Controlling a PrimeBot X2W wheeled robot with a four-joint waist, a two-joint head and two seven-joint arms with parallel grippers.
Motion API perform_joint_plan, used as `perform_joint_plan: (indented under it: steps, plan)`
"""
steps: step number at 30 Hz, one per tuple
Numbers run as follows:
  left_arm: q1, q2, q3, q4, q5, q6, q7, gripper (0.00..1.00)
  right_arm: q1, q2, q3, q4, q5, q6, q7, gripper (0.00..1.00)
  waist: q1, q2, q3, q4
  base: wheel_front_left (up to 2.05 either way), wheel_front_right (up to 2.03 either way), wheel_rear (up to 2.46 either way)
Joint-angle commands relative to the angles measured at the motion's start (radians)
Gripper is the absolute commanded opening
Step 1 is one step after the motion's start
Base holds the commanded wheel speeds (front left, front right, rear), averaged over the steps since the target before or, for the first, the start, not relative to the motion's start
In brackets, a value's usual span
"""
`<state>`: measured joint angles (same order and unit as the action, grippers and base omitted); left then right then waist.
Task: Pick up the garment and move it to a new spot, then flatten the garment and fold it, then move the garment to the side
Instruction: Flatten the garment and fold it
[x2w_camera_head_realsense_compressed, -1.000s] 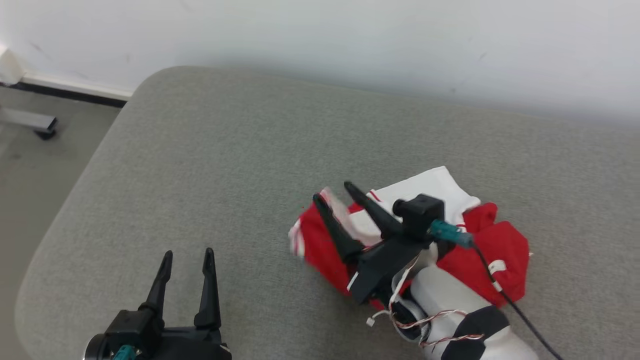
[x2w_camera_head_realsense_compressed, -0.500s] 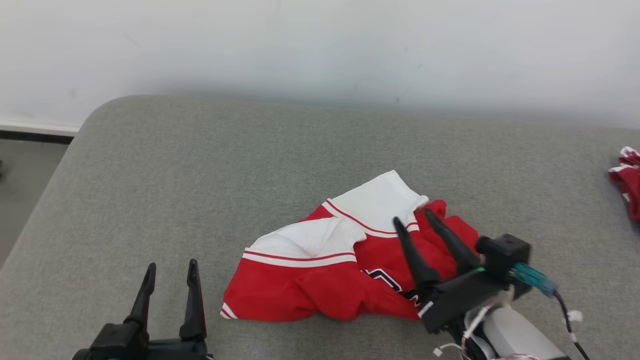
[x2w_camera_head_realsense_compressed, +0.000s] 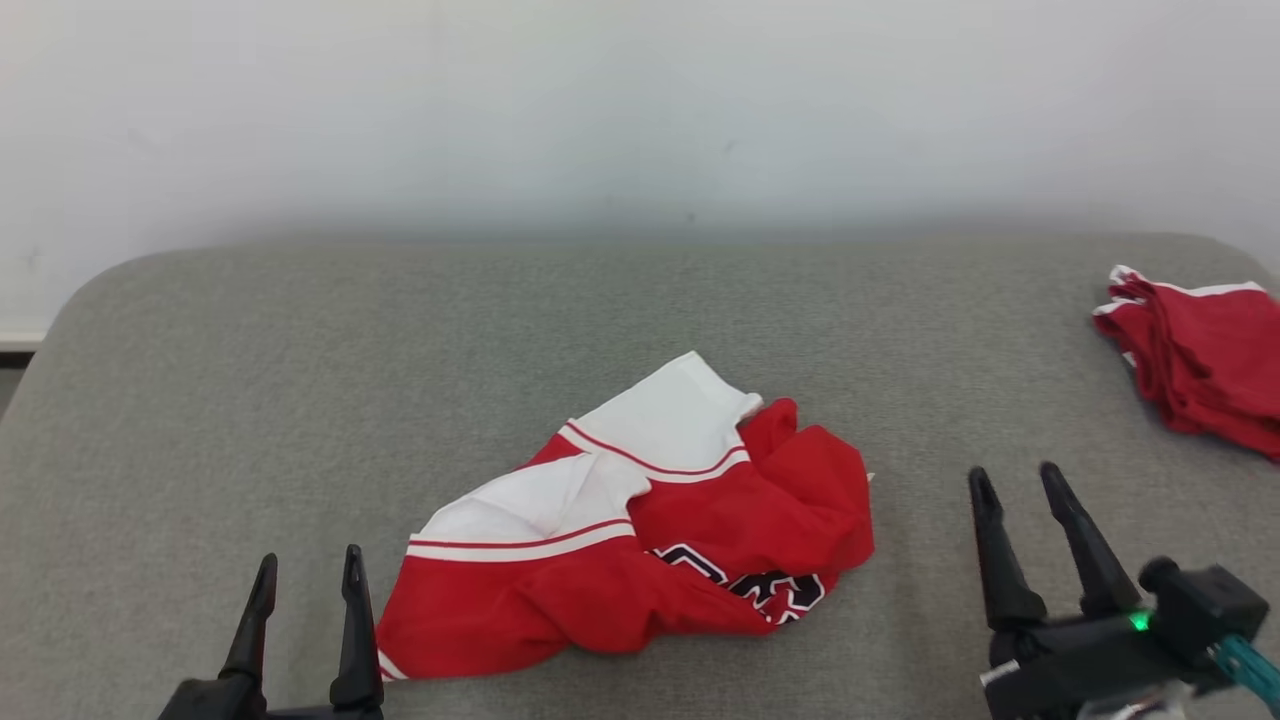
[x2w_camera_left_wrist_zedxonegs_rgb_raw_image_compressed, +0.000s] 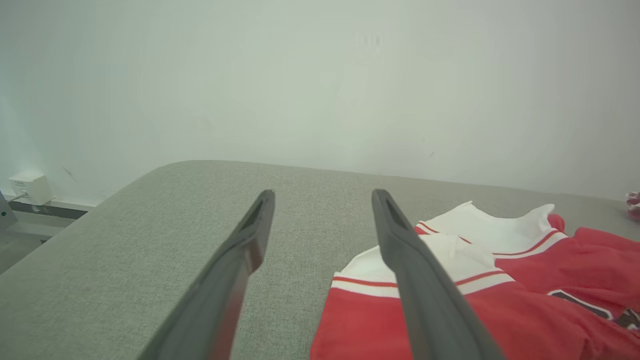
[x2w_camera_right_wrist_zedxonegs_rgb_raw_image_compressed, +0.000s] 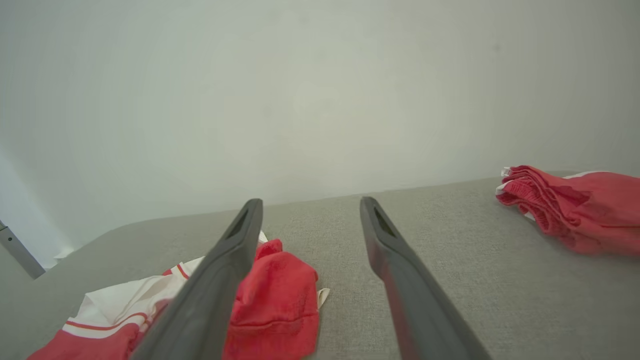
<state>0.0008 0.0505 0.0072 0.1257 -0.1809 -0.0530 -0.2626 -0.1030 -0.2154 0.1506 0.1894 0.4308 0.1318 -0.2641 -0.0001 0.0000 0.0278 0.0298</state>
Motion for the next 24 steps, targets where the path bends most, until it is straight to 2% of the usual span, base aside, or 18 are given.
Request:
perform_joint_plan:
  steps: [1, 12, 18, 24]
  plan:
    - [0.013, 0.001, 0.005, -0.002, 0.007, -0.005, -0.003, 1.00, 0.024, 0.008, -0.009, -0.008, -0.005, -0.002, 0.000, 1.00, 0.0001, 0.0000, -0.011, -0.021, 0.00, 0.00, 0.00]
    - [0.046, 0.011, 0.018, -0.024, 0.029, -0.027, -0.003, 1.00, 0.169, 0.048, -0.114, -0.051, -0.042, -0.002, 0.000, 1.00, 0.0001, 0.0000, -0.023, -0.035, 0.00, 0.00, 0.00]
    - [0.054, 0.011, 0.024, -0.017, 0.035, -0.036, -0.003, 1.00, 0.169, 0.065, -0.118, -0.055, -0.057, -0.002, 0.000, 1.00, 0.0001, 0.0000, -0.018, -0.032, 0.00, 0.00, 0.00]
    - [-0.034, 0.034, -0.008, 0.037, 0.051, -0.052, -0.003, 1.00, 0.139, 0.067, -0.104, -0.052, -0.065, -0.002, 0.000, 1.00, 0.0001, 0.0000, 0.007, -0.038, 0.00, 0.00, 0.00]
